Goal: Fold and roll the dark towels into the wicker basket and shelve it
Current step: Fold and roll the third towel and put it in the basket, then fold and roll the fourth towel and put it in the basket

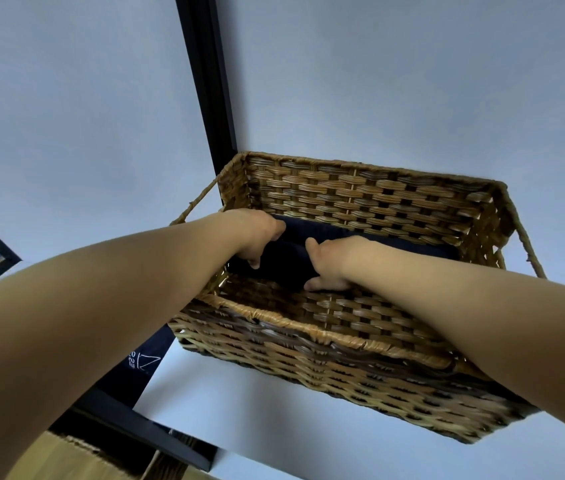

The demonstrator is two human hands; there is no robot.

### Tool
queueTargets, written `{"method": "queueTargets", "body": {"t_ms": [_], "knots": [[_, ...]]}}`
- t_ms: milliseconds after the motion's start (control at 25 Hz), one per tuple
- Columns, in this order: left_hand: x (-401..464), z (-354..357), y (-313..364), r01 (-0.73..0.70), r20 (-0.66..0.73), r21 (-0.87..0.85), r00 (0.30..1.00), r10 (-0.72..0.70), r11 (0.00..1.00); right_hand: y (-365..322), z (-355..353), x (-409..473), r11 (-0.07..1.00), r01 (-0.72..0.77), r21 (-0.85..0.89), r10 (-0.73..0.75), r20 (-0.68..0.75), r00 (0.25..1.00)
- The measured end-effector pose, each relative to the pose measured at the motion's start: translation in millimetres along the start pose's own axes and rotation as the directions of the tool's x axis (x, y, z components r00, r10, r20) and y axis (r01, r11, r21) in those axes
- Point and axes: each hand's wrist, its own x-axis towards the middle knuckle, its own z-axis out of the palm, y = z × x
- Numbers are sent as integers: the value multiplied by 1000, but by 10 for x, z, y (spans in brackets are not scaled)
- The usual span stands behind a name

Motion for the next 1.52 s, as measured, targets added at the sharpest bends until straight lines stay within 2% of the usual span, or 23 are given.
{"method": "queueTargets", "body": {"t_ms": [120,200,240,320,440,480,560,800,1040,1120,1280,1320,1360,1400,1520], "knots": [[-90,-26,5,25,26,-80,999,-23,996,-2,-114,-89,999,-5,-42,5,5,1000],[-145,-84,15,30,7,-68,1000,-30,997,52,-231,-214,997,-13,-73,12,-17,1000],[-195,-164,11,29,-44,-52,999,-31,998,97,-332,-309,997,-26,-67,21,-62,998],[-356,-377,13,49,-270,-9,962,-49,999,225,-527,-540,998,-58,-30,50,-212,976],[-617,-636,42,149,-641,31,762,-94,988,464,-789,-955,992,-124,-38,88,-504,859],[-695,-697,67,166,-717,16,689,-105,986,545,-851,-1095,985,-171,-38,116,-591,798],[-814,-806,144,186,-782,-18,609,-130,982,642,-922,-1356,965,-260,1,191,-682,706],[-878,-1033,612,59,-825,16,565,-20,998,759,-741,-1924,934,-332,128,318,-722,614],[-914,-1228,1646,-93,-840,41,536,85,995,1113,-128,-2675,896,-342,282,435,-710,554],[-972,-1254,2028,-174,-871,49,474,127,983,1286,167,-2921,875,-357,328,478,-703,526],[-1012,-1188,3145,-385,-947,124,229,224,915,1784,1026,-3526,803,-421,421,594,-614,520],[-983,-1156,3467,-434,-945,130,217,244,892,1929,1267,-3683,781,-438,445,624,-579,525],[-940,-1125,3785,-485,-933,116,247,263,867,2073,1508,-3832,756,-454,472,655,-540,529],[-873,-1087,4058,-531,-905,77,318,283,844,2201,1728,-3949,729,-469,498,684,-505,527],[-526,-929,4829,-608,-746,-138,583,322,782,2590,2401,-4243,638,-524,565,766,-389,513]]}}
